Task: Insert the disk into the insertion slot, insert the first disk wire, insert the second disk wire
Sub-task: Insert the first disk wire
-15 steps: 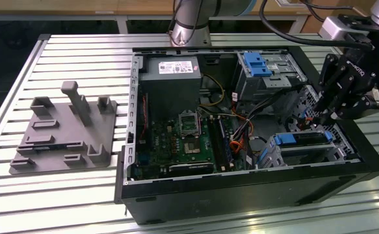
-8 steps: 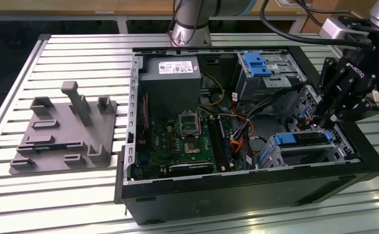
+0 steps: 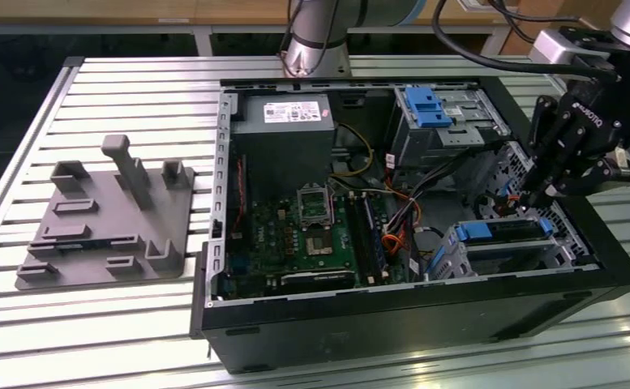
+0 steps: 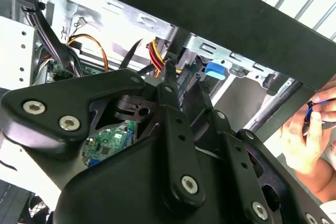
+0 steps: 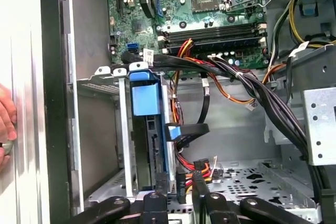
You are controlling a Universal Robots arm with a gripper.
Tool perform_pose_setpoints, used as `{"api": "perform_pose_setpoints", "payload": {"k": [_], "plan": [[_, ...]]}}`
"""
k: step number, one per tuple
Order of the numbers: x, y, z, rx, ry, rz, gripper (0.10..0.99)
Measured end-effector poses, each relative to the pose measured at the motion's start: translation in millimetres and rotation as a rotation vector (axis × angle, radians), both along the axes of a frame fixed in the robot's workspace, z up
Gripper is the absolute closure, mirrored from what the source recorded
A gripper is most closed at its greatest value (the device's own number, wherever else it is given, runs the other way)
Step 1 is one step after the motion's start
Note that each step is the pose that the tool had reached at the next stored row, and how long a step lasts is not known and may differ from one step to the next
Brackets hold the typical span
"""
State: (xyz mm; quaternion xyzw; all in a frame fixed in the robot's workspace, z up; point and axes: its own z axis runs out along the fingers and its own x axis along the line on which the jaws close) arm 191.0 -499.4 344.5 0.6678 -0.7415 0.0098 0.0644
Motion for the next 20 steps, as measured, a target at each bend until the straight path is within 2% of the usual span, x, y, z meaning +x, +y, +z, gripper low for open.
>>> {"api": "perform_pose_setpoints", "payload": {"k": [4, 20], "plan": [[0.0, 3.9, -1.5, 0.000, 0.0000, 0.010, 0.761], [0.1, 2.7, -4.4, 0.000, 0.0000, 0.010, 0.761]]}}
